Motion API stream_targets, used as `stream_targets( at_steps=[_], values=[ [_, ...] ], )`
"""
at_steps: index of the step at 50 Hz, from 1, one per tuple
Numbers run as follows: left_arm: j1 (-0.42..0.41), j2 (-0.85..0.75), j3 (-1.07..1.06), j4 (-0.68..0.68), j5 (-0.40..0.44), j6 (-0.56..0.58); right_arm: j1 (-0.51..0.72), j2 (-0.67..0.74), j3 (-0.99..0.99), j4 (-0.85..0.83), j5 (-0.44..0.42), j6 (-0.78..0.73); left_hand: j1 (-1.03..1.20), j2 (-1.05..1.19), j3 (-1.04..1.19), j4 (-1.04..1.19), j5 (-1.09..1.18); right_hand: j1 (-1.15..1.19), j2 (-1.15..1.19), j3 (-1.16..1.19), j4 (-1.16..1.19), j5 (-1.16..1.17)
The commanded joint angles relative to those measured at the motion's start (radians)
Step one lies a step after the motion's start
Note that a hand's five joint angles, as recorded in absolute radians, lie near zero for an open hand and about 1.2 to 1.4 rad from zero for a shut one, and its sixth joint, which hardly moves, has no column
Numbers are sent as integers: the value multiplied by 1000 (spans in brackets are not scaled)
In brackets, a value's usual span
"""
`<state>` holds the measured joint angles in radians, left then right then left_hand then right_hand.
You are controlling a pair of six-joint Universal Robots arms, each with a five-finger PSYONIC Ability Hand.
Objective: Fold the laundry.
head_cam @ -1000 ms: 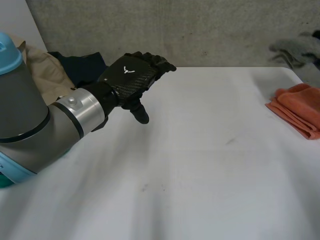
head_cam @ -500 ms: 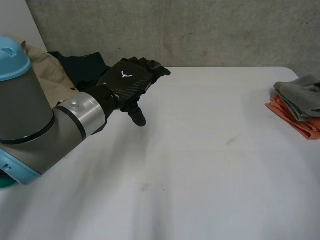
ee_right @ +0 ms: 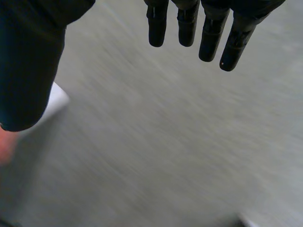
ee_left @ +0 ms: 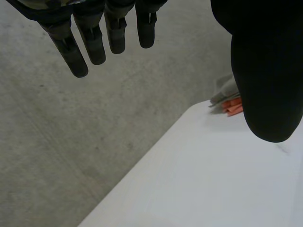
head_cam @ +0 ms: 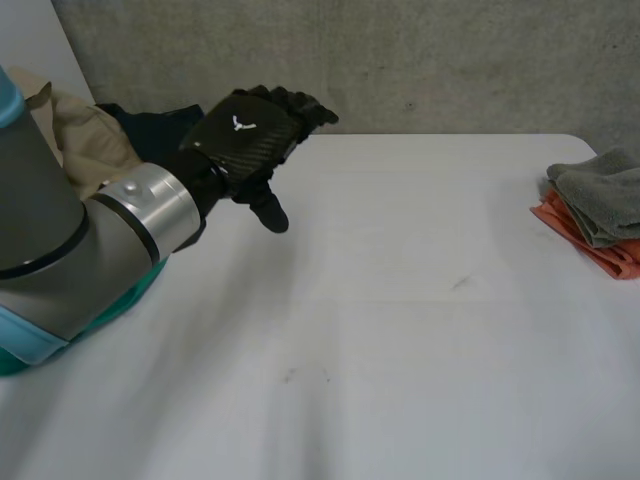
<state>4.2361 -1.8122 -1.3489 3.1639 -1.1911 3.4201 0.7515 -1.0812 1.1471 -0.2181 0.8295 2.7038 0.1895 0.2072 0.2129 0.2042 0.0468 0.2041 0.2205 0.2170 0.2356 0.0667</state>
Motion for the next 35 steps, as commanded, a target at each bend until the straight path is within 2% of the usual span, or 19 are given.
stream_targets(
  at_steps=[1,5,6,9,10,13,14,17,18,25,29,32,35],
  values=[
    [57,22,40,8,-65,-2,185,-49,-103,16,395,-142,27,9,3,12,-5,-30,-46,-42,-61,-67],
    [110,25,85,34,-182,-1,376,-127,-35,-99,424,-92,24,6,1,9,-8,-30,-46,-42,-61,-67],
    [131,21,94,57,-232,8,434,-162,14,-139,421,-64,24,6,1,9,-8,-30,-46,-42,-61,-67],
    [162,13,106,112,-289,19,540,-215,95,-193,409,-19,27,9,3,12,-5,-30,-46,-42,-61,-67],
    [189,2,106,158,-303,28,619,-242,150,-229,389,10,27,9,4,12,-5,-30,-46,-42,-61,-67],
    [258,-39,106,220,-303,60,744,-272,235,-279,352,33,27,9,4,12,-5,-30,-46,-42,-61,-67],
    [315,-82,109,250,-301,91,814,-278,290,-308,340,33,24,6,1,9,-8,-30,-46,-42,-61,-67],
    [399,-146,117,286,-301,145,926,-278,397,-346,324,28,24,6,1,9,-8,-30,-46,-42,-61,-67],
    [441,-197,137,301,-300,186,949,-275,420,-352,324,27,24,6,1,9,-8,-30,-46,-42,-61,-67],
    [531,-450,275,318,-260,379,1083,-227,583,-362,329,-36,24,6,1,9,-8,-30,-46,-42,-61,-67],
    [610,-613,388,317,-239,523,1097,-195,634,-359,330,-90,33,15,9,18,1,-30,-46,-42,-61,-67],
    [620,-680,436,309,-211,542,1089,-192,655,-357,332,-113,42,24,18,27,10,-30,-46,-42,-61,-67],
    [620,-726,470,304,-164,538,1088,-189,674,-356,335,-124,346,328,322,331,314,-30,-46,-42,-61,-67]
  ],
)
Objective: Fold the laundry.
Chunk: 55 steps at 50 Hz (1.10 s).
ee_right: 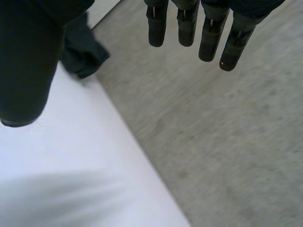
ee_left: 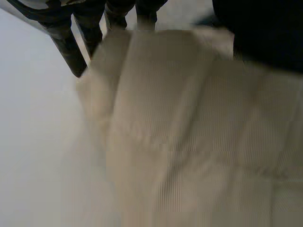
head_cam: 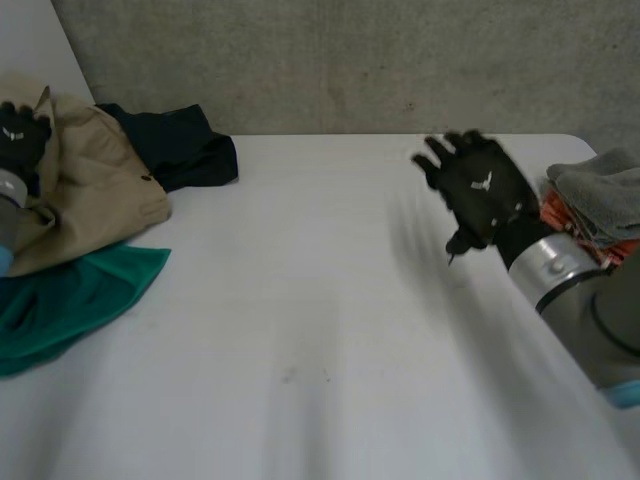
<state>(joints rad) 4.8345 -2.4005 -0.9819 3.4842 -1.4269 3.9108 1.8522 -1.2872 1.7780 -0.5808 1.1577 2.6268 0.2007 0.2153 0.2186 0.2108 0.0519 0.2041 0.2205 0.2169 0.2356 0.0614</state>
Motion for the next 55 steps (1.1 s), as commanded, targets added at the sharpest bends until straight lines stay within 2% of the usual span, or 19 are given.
stream_targets(
  at_steps=[1,2,4,9,13,14,17,21,24,25,29,32,36,37,38,39,40,47,55],
  values=[
    [21,-141,106,-17,80,47,-14,17,46,9,7,-47,443,429,425,433,418,-30,-46,-42,-61,-61],
    [15,-141,109,-17,89,45,-15,17,52,13,7,-44,747,732,729,737,721,-30,-46,-42,-61,-61],
    [2,-138,109,-11,85,44,-18,17,60,15,7,-44,1193,1179,1176,1183,1168,-30,-46,-42,-61,-61],
    [-87,-30,83,39,40,-5,-54,16,84,15,7,-45,1196,1181,1178,1185,1170,-30,-46,-42,-61,-61],
    [-157,139,-39,96,17,-148,-87,9,92,15,7,-40,1196,1181,1178,1185,1170,-30,-46,-42,-61,-61],
    [-195,215,-93,119,26,-230,-90,6,92,15,7,-40,1196,1181,1178,1185,1170,-30,-46,-42,-61,-61],
    [-275,320,-164,131,51,-353,-91,3,89,13,8,-37,1196,1181,1178,1185,1170,-30,-46,-42,-61,-61],
    [-438,440,-291,131,135,-543,-102,-10,90,15,23,-37,1196,1181,1178,1185,1170,-30,-46,-42,-61,-61],
    [-542,449,-340,133,187,-602,-103,-14,90,15,31,-36,1196,1181,1178,1185,1170,-30,-46,-42,-61,-61],
    [-618,445,-363,136,219,-623,-105,-15,92,16,33,-36,1196,1181,1178,1185,1170,-30,-46,-42,-61,-61],
    [-743,411,-374,136,246,-634,-108,-18,92,16,34,-36,1196,1181,1178,1185,1170,-30,-46,-42,-61,-61],
    [-760,370,-368,136,235,-619,-113,-18,93,18,33,-36,1196,1181,1178,1185,1170,-30,-46,-42,-61,-61],
    [-757,351,-340,134,168,-607,-119,-17,93,18,33,-36,1190,1176,1172,1180,1164,-30,-46,-42,-61,-61],
    [-756,348,-339,131,137,-602,-119,-17,93,18,33,-36,591,577,573,581,566,-30,-46,-42,-61,-61],
    [-751,350,-340,128,128,-604,-120,-17,93,18,33,-37,274,260,256,264,249,-30,-46,-42,-61,-61],
    [-746,351,-342,124,120,-610,-120,-17,93,18,33,-37,74,59,56,63,48,-30,-46,-42,-61,-61],
    [-743,354,-347,116,115,-610,-120,-17,92,18,33,-37,-26,-41,-44,-36,-52,-30,-46,-42,-61,-61],
    [-633,471,-423,96,119,-611,-119,-15,84,18,33,-37,-26,-41,-44,-36,-52,-30,-46,-42,-61,-61],
    [-509,491,-474,47,112,-573,-113,-17,78,74,33,-31,13,-2,-5,3,-13,-30,-46,-42,-61,-61]
  ],
)
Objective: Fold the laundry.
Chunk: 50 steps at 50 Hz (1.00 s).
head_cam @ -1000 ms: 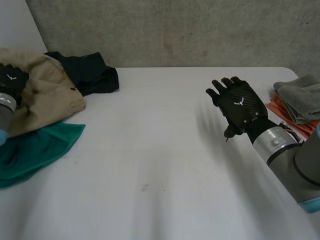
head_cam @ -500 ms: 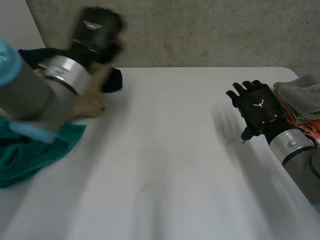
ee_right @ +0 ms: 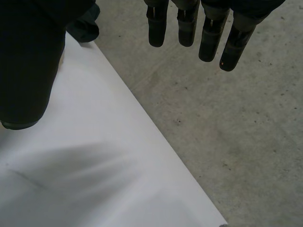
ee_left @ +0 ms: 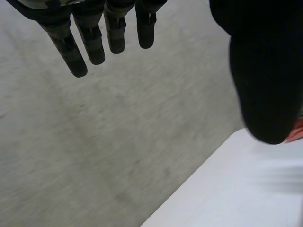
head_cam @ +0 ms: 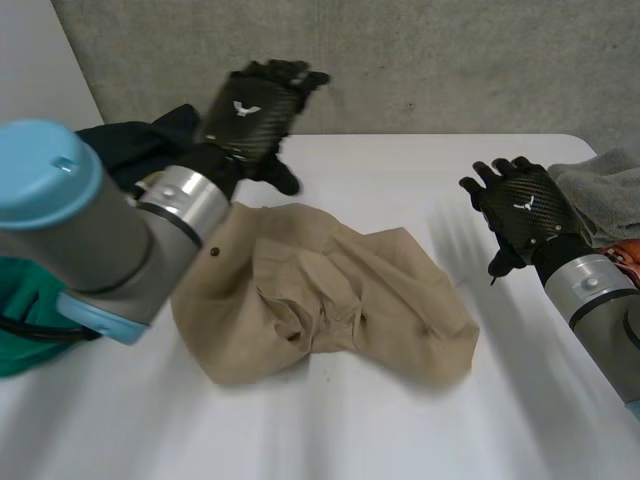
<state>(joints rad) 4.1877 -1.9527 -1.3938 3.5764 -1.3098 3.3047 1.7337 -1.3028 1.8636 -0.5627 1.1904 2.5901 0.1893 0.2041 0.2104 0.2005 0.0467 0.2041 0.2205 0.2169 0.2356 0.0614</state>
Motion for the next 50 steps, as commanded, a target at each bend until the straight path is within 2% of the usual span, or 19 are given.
stream_targets(
  at_steps=[1,4,9,12,16,24,27,28,31,32,34,37,42,44,50],
  values=[
    [161,40,-73,-66,-6,56,6,-3,-18,98,0,5,27,12,6,16,-5,-30,-46,-42,-61,-61],
    [189,35,-85,-102,-6,102,12,-4,-40,176,-2,5,27,12,6,16,-5,-30,-46,-42,-61,-61],
    [210,-35,-100,-171,-11,258,47,-9,-95,386,-3,7,33,18,12,22,1,-30,-46,-42,-61,-61],
    [230,-66,-94,-177,-16,332,89,-7,-110,452,-9,5,33,18,12,22,1,-30,-46,-42,-61,-61],
    [253,-176,-48,-179,-37,430,138,-3,-101,454,-5,5,39,24,18,28,7,-30,-46,-42,-61,-61],
    [258,-357,67,-183,-63,472,187,14,-93,438,34,4,109,94,88,98,77,-30,-46,-42,-61,-61],
    [258,-394,101,-182,-65,475,181,14,-92,432,44,4,267,252,246,256,235,-30,-46,-42,-61,-61],
    [258,-409,119,-180,-66,475,178,14,-90,428,48,4,480,465,459,469,448,-30,-46,-42,-61,-61],
    [258,-426,145,-179,-66,474,176,13,-86,420,49,4,930,915,909,919,898,-30,-46,-42,-61,-61],
    [256,-433,160,-180,-66,474,176,13,-86,419,49,4,1204,1189,1183,1193,1172,-30,-46,-42,-61,-61],
    [256,-434,173,-180,-71,475,176,13,-86,419,49,4,1207,1192,1186,1196,1175,-30,-46,-42,-61,-61],
    [256,-423,199,-179,-120,481,176,13,-86,417,49,4,1207,1192,1186,1196,1175,-30,-46,-42,-61,-61],
    [232,-364,277,-156,-242,515,173,5,-87,406,51,5,1207,1192,1186,1196,1175,-30,-46,-42,-61,-61],
    [206,-296,315,-107,-272,510,173,0,-89,402,52,5,1207,1192,1186,1196,1175,-30,-46,-42,-61,-61],
    [118,-180,363,105,-273,507,167,-12,-95,397,87,7,1207,1192,1186,1196,1175,-30,-46,-42,-61,-61]
  ],
)
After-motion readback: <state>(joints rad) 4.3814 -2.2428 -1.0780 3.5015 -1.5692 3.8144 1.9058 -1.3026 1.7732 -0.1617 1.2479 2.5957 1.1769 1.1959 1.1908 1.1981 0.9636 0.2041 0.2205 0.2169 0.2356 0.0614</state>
